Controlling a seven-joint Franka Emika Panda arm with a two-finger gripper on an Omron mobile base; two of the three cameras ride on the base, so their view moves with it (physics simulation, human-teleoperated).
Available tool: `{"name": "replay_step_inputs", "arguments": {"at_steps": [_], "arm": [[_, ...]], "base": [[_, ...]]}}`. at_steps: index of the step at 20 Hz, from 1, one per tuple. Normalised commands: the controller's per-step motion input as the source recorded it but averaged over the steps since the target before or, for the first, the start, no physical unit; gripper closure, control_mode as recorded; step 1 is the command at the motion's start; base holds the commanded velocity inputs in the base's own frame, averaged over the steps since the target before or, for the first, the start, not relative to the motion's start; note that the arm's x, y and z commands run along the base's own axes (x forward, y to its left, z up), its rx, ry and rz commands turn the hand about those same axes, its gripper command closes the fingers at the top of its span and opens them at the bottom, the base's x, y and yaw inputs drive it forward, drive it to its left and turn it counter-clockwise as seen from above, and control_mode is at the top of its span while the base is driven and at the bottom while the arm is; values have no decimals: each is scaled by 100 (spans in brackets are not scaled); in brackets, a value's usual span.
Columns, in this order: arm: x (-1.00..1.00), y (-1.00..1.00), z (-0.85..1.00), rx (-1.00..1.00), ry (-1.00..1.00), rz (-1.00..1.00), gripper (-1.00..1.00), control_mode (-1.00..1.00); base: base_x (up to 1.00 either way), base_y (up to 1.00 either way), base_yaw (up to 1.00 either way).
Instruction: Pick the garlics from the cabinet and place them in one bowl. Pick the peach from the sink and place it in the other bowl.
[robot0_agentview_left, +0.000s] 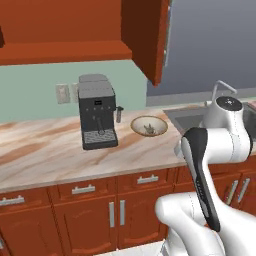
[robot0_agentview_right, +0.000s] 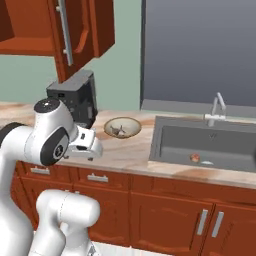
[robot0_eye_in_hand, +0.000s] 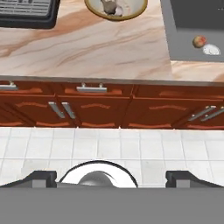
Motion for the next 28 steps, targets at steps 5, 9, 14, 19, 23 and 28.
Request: {"name": "replay_step_inputs", "arguments": {"at_steps": [5, 9, 14, 19, 23, 28], "arm": [[0, 0, 0, 0, 0, 0, -100, 100], [0, 0, 0, 0, 0, 0, -100, 100], [0, 0, 0, 0, 0, 0, -100, 100], [0, 0, 0, 0, 0, 0, -100, 100], [0, 0, 0, 0, 0, 0, -100, 100], [0, 0, 0, 0, 0, 0, -100, 100]], "base": [[0, -91, -1], [0, -92, 0], [11, -87, 0], [25, -85, 0], [34, -69, 0], [58, -45, 0]]}}
